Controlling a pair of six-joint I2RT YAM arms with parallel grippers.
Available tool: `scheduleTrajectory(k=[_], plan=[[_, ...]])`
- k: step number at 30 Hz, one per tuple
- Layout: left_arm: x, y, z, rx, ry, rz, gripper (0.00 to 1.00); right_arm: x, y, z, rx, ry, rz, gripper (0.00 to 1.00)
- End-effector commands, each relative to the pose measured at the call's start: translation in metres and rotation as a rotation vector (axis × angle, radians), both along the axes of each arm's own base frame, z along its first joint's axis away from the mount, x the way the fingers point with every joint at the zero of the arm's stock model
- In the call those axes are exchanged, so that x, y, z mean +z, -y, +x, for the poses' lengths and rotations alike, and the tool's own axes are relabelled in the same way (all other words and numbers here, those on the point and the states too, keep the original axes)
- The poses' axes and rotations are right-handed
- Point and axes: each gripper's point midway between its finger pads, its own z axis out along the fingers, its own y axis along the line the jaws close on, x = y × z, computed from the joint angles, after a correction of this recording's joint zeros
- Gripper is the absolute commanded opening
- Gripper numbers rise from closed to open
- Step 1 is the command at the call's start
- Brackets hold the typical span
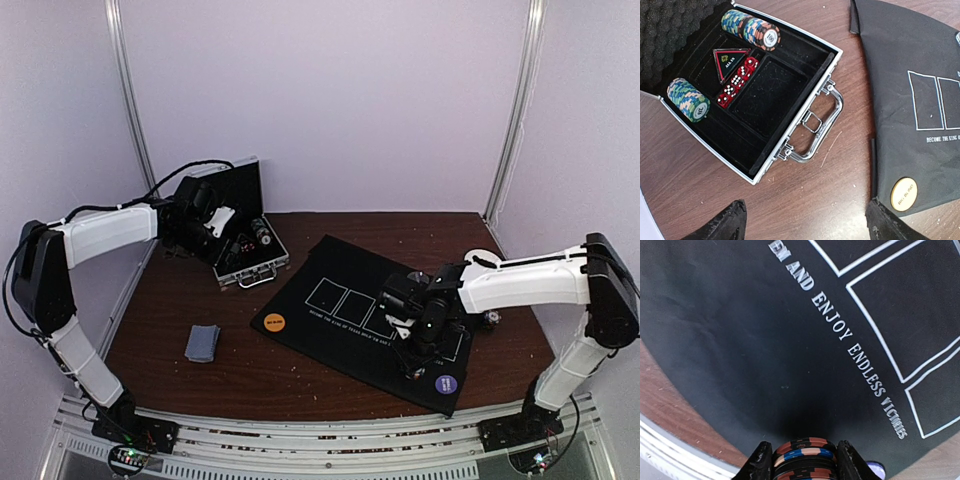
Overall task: Distribute texas hold em gaming equipment
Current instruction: Place the poker chips pile in the small blind area, then pick up the pile of poker chips from the pile of poker chips.
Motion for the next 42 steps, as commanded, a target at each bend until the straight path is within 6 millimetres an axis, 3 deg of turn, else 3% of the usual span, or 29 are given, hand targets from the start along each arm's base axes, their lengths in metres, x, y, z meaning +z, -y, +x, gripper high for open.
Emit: scheduleTrajectory(k=[1,11,12,17,19,25,29,32,39,42], plan=[[0.019,0.000,0.007,0.003,0.074,-0.022,0.86,-0.020,-0.007,-0.005,-0.013,-0.006,0.008,0.00],[0.017,-0.001,0.007,0.005,0.071,-0.017,0.86,-0.036,0.002,-0.001,0.018,0.039,-0.112,0.00],[0.016,-0.001,0.007,0.004,0.068,-0.016,0.87,-0.036,0.003,-0.001,0.024,0.042,-0.121,0.03],[0.016,-0.001,0.006,0.003,0.069,-0.014,0.87,-0.035,0.006,-0.003,0.046,0.046,-0.146,0.41],[0.016,-0.001,0.007,0.002,0.069,-0.015,0.87,-0.030,0.003,-0.001,0.049,0.054,-0.139,0.51],[0.014,0.000,0.006,-0.002,0.063,-0.017,0.87,-0.009,-0.010,0.009,0.066,0.080,-0.111,0.64],[0.013,0.000,0.006,-0.004,0.059,-0.018,0.87,0.026,-0.014,0.029,0.052,0.150,-0.088,0.70],[0.013,0.002,0.005,-0.009,0.058,-0.024,0.87,0.050,0.017,0.054,-0.058,0.192,-0.092,0.73],[0.016,0.001,0.004,-0.010,0.063,-0.023,0.87,0.064,0.179,0.091,-0.456,0.187,-0.236,0.80],[0.016,0.001,0.004,-0.013,0.062,-0.024,0.87,0.061,0.198,0.100,-0.544,0.139,-0.126,0.84]])
